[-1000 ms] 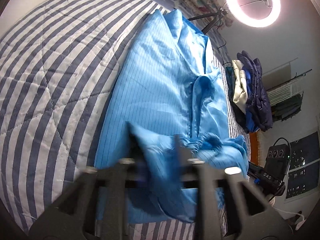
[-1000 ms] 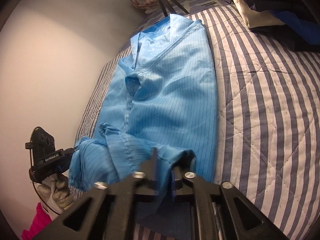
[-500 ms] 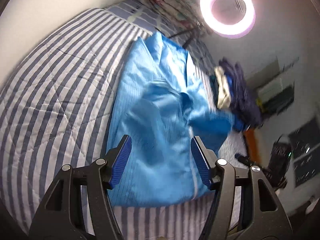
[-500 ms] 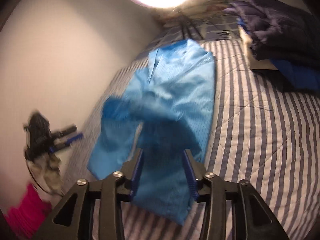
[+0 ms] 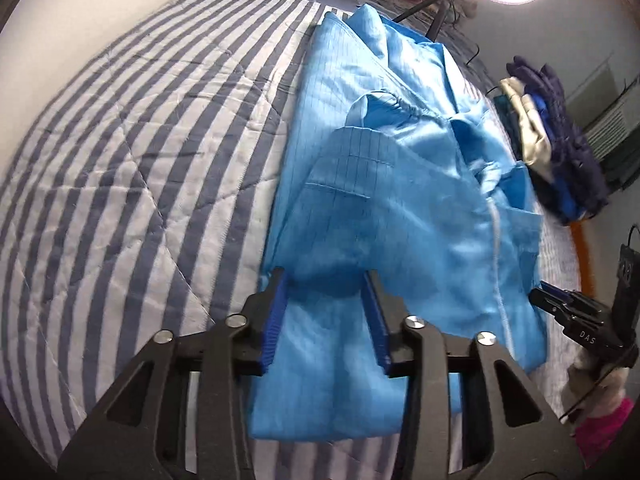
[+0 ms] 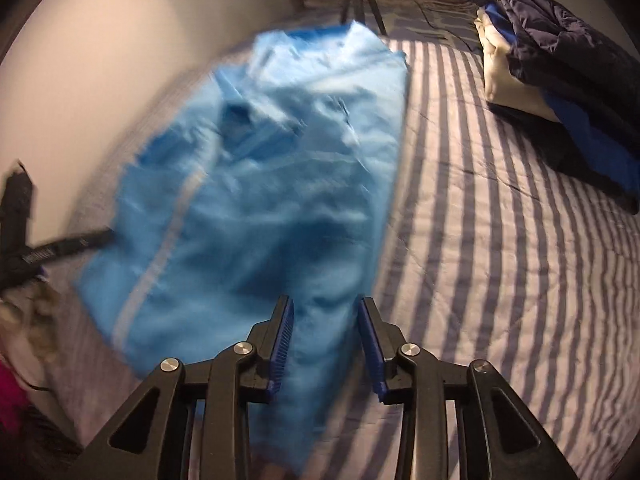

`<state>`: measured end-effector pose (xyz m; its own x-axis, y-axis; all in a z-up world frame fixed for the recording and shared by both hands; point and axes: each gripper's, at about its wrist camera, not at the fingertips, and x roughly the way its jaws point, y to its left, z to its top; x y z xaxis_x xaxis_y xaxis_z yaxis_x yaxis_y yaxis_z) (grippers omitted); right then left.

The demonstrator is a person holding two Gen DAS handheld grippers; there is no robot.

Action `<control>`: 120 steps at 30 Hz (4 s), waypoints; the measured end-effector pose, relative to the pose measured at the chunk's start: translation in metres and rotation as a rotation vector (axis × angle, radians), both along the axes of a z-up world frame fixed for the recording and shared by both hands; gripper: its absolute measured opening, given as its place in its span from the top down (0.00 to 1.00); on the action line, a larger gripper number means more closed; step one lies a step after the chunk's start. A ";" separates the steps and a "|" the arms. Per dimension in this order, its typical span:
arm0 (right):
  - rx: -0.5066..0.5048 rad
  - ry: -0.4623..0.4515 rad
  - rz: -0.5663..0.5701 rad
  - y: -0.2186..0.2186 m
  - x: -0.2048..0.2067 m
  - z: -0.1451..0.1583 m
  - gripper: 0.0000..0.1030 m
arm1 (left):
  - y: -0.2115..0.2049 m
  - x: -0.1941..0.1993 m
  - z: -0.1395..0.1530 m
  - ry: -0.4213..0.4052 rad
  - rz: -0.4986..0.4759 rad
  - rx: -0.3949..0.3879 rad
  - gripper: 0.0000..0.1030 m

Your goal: Fold large clothes

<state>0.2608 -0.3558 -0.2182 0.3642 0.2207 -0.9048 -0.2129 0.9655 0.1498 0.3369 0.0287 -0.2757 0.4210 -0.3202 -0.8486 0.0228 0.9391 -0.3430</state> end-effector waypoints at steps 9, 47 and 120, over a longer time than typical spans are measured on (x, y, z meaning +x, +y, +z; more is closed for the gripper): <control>-0.119 -0.115 -0.004 0.013 -0.020 0.038 0.67 | -0.015 -0.029 0.057 -0.145 -0.025 0.101 0.62; -0.054 -0.590 -0.094 0.010 -0.206 0.267 0.45 | -0.026 -0.195 0.276 -0.555 -0.085 0.134 0.38; 0.160 -0.325 0.029 0.042 0.242 0.121 1.00 | -0.054 0.248 0.133 -0.280 -0.233 -0.013 0.97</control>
<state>0.5027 -0.3137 -0.0976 0.6188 0.3645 -0.6958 -0.3010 0.9282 0.2186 0.5845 -0.0249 -0.1432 0.5512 -0.4446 -0.7060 0.3300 0.8934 -0.3049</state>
